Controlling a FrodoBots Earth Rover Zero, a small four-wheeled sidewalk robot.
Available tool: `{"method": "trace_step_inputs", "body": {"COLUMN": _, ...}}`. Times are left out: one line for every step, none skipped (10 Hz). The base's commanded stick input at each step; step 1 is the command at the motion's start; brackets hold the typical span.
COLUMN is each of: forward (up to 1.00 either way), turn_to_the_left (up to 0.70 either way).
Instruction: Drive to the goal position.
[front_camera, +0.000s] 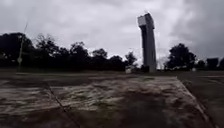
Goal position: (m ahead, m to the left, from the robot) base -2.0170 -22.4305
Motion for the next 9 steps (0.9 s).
{"method": "trace_step_inputs", "body": {"forward": 0.70, "turn_to_the_left": 0.00}}
{"method": "trace_step_inputs", "body": {"forward": 0.70, "turn_to_the_left": 0.00}}
{"method": "trace_step_inputs", "body": {"forward": 0.70, "turn_to_the_left": 0.00}}
{"method": "trace_step_inputs", "body": {"forward": 0.70, "turn_to_the_left": 0.00}}
{"method": "trace_step_inputs", "body": {"forward": 0.70, "turn_to_the_left": 0.00}}
{"method": "trace_step_inputs", "body": {"forward": 0.70, "turn_to_the_left": 0.00}}
{"method": "trace_step_inputs", "body": {"forward": 0.70, "turn_to_the_left": 0.00}}
{"method": "trace_step_inputs", "body": {"forward": 0.70, "turn_to_the_left": 0.00}}
{"method": "trace_step_inputs", "body": {"forward": 0.70, "turn_to_the_left": -0.07}}
